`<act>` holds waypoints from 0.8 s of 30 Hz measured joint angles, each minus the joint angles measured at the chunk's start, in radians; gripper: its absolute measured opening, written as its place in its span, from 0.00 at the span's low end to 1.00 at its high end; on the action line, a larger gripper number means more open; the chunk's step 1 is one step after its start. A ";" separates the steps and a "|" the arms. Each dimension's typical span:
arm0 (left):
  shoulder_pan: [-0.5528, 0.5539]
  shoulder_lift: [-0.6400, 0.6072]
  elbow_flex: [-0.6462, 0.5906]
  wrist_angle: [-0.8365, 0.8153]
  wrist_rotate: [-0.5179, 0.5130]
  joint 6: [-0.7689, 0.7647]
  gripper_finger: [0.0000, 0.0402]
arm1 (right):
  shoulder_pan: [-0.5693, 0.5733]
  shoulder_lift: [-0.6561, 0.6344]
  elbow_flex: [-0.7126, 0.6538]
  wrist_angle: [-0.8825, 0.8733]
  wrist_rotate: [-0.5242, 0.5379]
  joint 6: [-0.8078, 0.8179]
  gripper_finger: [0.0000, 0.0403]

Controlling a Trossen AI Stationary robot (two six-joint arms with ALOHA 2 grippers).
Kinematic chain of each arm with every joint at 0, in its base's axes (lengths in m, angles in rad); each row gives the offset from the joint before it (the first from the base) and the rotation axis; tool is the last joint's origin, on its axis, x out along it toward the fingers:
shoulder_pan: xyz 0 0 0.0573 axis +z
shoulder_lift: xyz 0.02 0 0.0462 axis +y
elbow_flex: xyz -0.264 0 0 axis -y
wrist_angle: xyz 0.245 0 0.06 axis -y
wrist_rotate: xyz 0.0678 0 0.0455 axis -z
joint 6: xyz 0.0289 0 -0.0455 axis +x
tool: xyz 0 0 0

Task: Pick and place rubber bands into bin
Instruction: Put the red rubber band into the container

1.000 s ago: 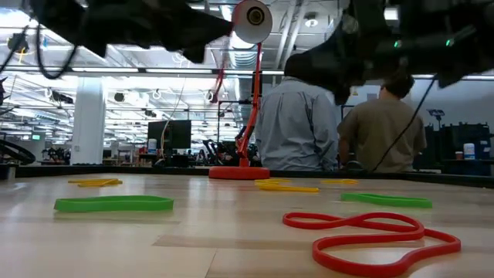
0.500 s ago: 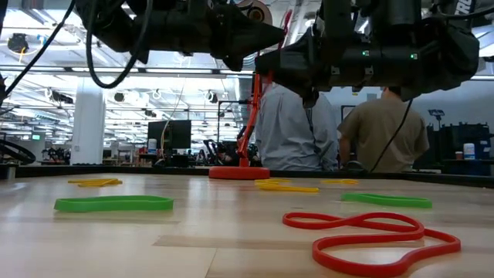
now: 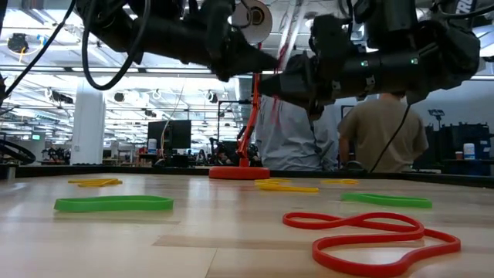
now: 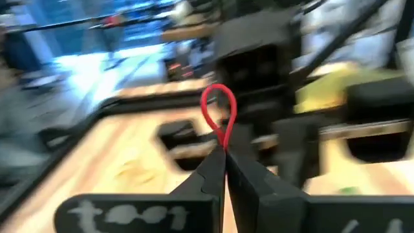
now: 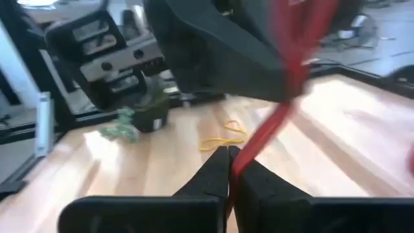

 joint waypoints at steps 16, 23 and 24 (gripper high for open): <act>-0.001 0.000 0.000 -0.264 -0.088 0.009 0.14 | -0.007 0.000 0.000 -0.053 0.084 0.053 0.00; -0.001 0.000 0.000 -0.289 -0.132 0.001 0.30 | -0.013 0.000 0.000 -0.093 0.105 0.122 0.00; -0.001 0.000 0.000 -0.305 -0.145 -0.005 0.32 | -0.013 -0.006 0.000 -0.094 0.110 0.131 0.00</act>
